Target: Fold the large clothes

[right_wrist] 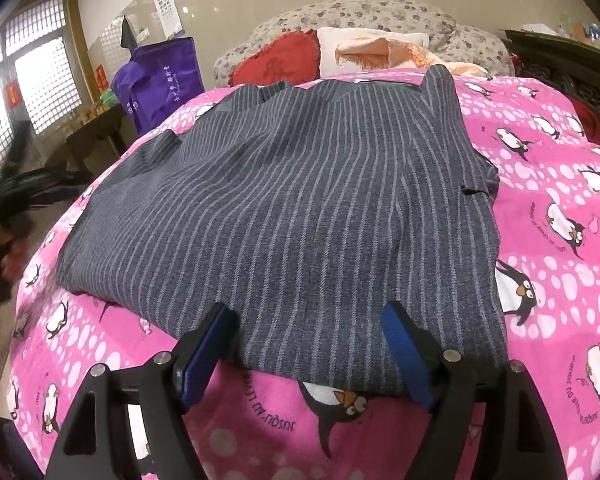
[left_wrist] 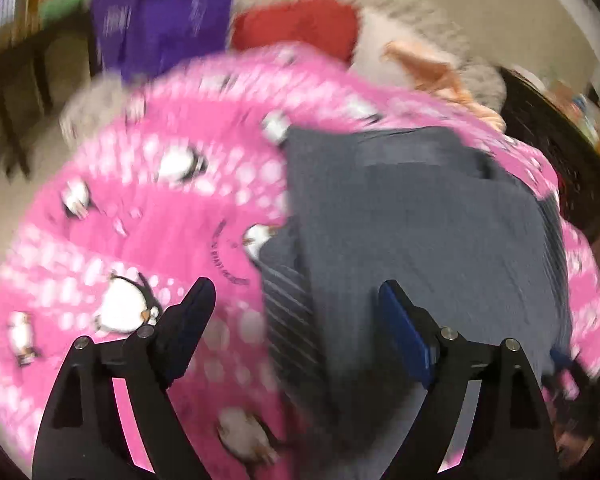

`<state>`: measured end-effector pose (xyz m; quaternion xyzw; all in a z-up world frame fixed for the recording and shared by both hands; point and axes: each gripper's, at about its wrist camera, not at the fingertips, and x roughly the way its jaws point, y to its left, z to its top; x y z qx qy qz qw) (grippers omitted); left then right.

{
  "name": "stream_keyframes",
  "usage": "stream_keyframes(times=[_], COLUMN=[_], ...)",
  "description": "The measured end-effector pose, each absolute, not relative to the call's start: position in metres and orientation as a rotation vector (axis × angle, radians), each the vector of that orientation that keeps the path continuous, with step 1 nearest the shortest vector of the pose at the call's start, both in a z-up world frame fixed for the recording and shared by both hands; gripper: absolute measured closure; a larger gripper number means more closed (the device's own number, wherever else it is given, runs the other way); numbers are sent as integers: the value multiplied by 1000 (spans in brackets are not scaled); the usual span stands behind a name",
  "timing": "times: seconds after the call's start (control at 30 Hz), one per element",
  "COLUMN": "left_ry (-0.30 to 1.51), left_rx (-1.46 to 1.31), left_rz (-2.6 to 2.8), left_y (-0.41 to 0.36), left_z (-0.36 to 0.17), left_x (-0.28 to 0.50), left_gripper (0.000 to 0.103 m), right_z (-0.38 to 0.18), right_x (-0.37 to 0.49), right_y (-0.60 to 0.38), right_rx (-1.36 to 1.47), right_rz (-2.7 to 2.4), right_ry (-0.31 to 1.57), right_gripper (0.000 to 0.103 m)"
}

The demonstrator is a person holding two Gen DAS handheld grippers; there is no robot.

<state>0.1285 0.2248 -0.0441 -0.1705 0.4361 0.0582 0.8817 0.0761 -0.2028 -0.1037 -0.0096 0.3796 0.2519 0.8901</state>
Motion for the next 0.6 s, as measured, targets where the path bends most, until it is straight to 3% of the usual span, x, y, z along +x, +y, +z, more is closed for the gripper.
stream_keyframes(times=[0.17, 0.27, 0.5, 0.6], left_ry=[989, 985, 1045, 1013], left_rx=[-672, -706, -757, -803], left_rz=[-45, -102, -391, -348], left_y=[253, 255, 236, 250], left_z=[-82, -87, -89, -94], left_x=[159, 162, 162, 170], left_gripper=[19, 14, 15, 28], right_z=[-104, -104, -104, -104], right_x=[76, 76, 76, 76], right_y=[-202, -201, -198, -199], right_rx=[-22, -26, -38, -38], right_rz=[524, 523, 523, 523], right_ry=[789, 790, 790, 791], right_gripper=[25, 24, 22, 22])
